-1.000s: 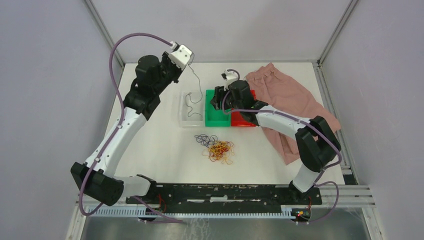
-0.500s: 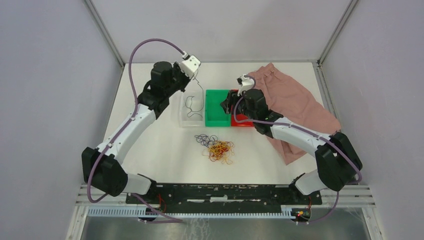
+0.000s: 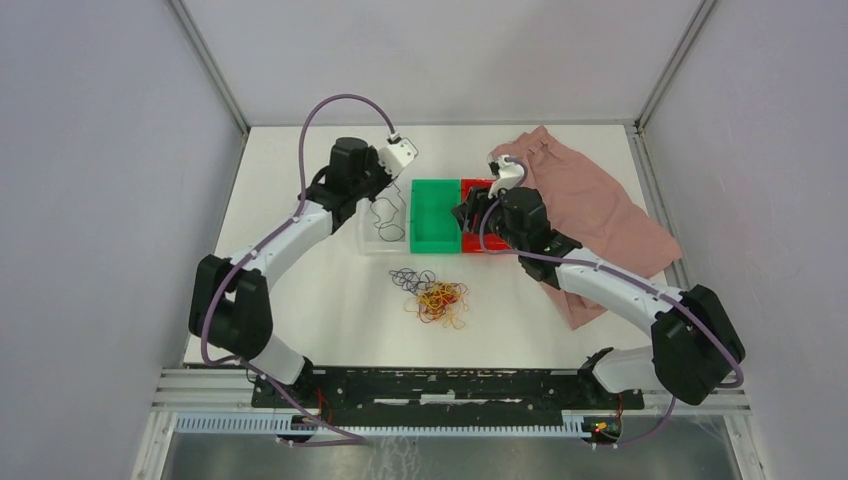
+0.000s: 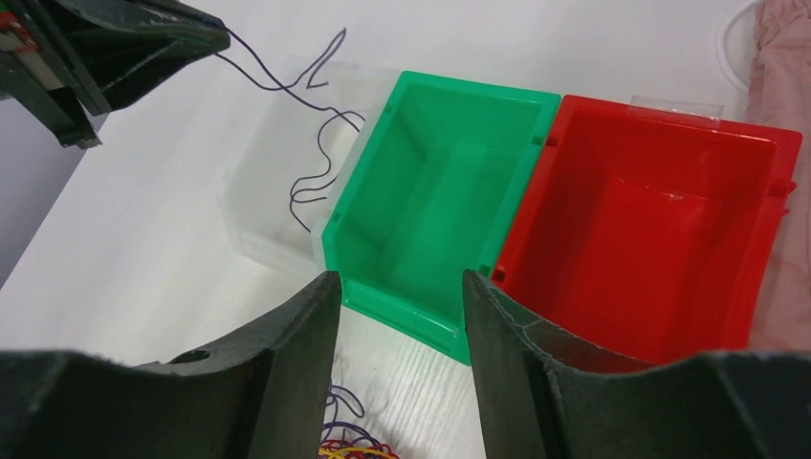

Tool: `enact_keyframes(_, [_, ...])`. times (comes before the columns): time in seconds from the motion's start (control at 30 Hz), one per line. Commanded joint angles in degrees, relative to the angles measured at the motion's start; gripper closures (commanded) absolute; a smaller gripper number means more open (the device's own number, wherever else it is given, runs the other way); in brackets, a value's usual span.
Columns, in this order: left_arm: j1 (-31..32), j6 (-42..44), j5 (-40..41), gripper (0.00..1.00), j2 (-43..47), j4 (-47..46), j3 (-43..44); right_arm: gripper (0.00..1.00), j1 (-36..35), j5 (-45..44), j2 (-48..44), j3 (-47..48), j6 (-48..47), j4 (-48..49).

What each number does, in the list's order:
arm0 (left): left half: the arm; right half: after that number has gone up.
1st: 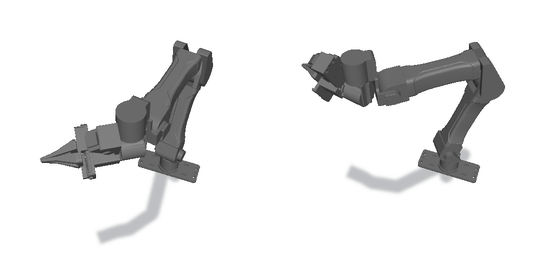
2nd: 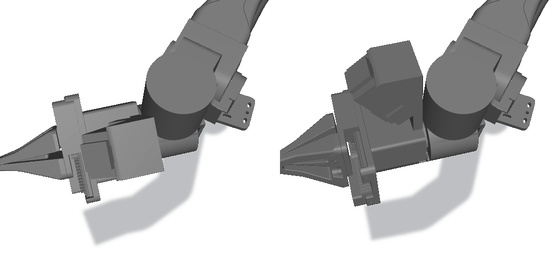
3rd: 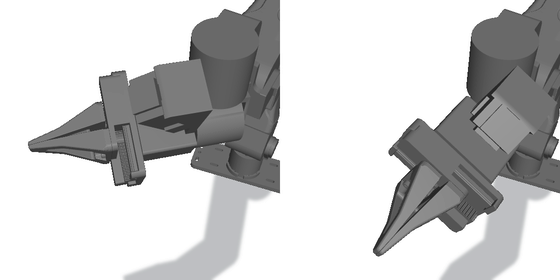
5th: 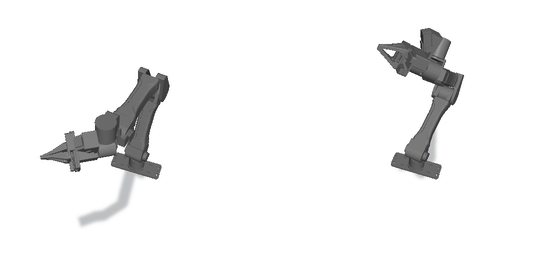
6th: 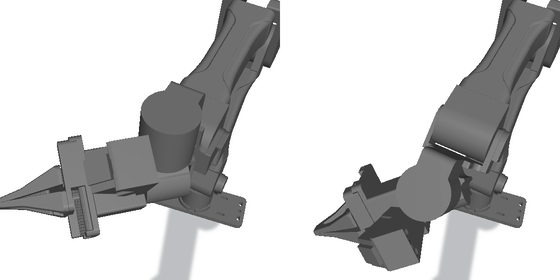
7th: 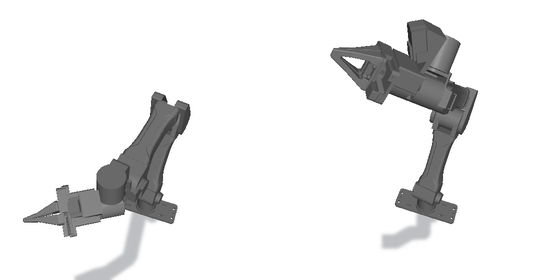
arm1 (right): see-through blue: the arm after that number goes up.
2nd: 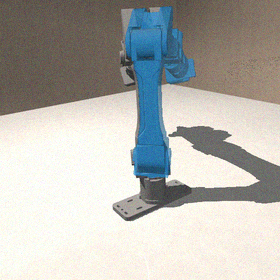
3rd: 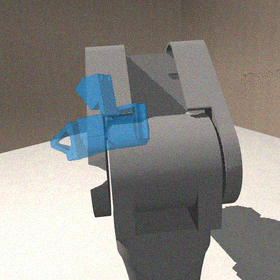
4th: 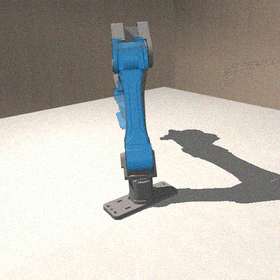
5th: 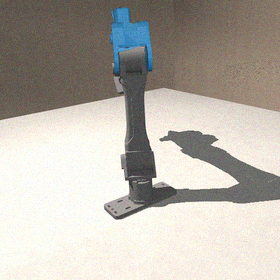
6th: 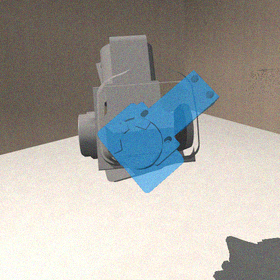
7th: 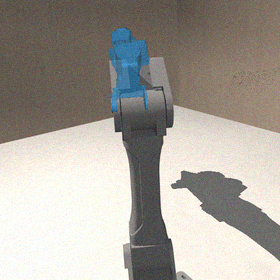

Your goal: Untangle the cables

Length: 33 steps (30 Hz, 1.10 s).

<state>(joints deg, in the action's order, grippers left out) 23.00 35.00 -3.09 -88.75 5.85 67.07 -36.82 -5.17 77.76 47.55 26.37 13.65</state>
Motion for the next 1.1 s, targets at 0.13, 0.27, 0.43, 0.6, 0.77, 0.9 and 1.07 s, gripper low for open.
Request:
enact_keyframes(0.13, [0.2,0.4,-3.1,0.97,-4.1,4.5,1.0,0.44,0.8,-1.4,-4.4,-1.9,1.4,1.0])
enact_keyframes(0.27, [0.2,-0.9,-4.7,0.97,-6.0,7.2,0.9,0.44,0.9,-1.1,-5.1,-2.5,2.1,0.6])
enact_keyframes(0.43, [0.2,-2.9,-5.9,0.97,-7.7,7.8,0.8,0.44,0.8,-1.1,-5.3,-3.1,2.4,-0.2])
enact_keyframes(0.6, [0.3,-4.4,-7.1,0.97,-9.4,7.7,0.3,0.45,0.9,-0.6,-5.1,-2.8,2.5,-0.4])
enact_keyframes(0.77, [0.0,-5.3,-5.2,0.58,-11.5,9.4,3.9,0.43,0.9,0.2,-4.9,-2.0,1.9,-1.5])
enact_keyframes(0.9, [-1.5,-4.2,-6.5,0.25,-12.0,17.3,9.5,0.37,0.9,2.2,-4.1,-1.1,0.9,-2.7])
enact_keyframes(1.07, [-5.4,-2.4,-11.2,0.18,-9.2,25.0,14.1,0.34,0.9,4.3,-4.5,-1.2,-0.4,-3.7])
